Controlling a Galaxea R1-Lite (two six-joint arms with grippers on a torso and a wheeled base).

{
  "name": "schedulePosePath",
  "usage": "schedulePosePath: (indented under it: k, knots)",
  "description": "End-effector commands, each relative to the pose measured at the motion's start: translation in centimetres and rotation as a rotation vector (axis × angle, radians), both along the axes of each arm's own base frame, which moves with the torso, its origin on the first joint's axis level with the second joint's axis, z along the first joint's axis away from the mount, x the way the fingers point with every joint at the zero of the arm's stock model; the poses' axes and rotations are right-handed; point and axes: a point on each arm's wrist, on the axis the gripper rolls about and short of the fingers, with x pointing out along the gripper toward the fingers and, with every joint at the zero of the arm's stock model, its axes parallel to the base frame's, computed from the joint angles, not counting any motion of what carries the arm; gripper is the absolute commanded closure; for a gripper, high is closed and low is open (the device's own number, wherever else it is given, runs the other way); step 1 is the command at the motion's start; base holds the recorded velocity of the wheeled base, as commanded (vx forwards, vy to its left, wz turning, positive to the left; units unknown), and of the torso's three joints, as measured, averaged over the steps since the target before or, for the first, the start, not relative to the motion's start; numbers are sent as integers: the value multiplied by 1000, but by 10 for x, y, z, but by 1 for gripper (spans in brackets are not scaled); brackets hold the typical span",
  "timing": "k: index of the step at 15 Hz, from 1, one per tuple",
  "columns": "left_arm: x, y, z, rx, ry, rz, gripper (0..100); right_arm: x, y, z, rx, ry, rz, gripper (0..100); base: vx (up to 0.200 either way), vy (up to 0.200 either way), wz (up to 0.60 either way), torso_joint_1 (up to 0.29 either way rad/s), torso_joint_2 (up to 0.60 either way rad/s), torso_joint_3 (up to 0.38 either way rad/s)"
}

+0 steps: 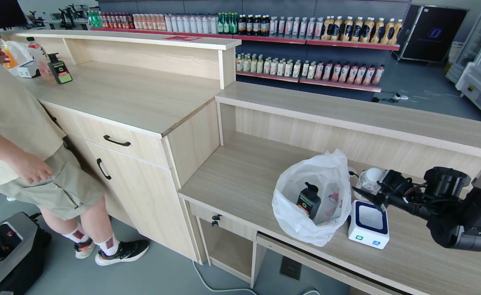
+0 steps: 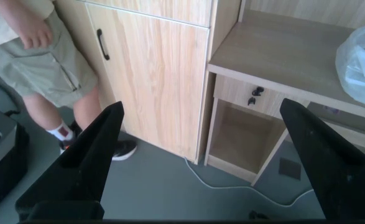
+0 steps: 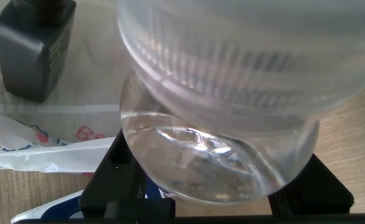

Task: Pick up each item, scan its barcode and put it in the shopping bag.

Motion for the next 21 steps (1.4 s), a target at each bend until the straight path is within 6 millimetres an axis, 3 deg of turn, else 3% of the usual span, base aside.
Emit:
schedulePosePath:
  k: [1,21]
  knots:
    - [0,0,0,0,0,0,0,-1,0,4,-13,-16,1,100,0,0,0,0,0,0]
    - [0,0,0,0,0,0,0,-17,1,12,-58,-15,3,100,0,0,0,0,0,0]
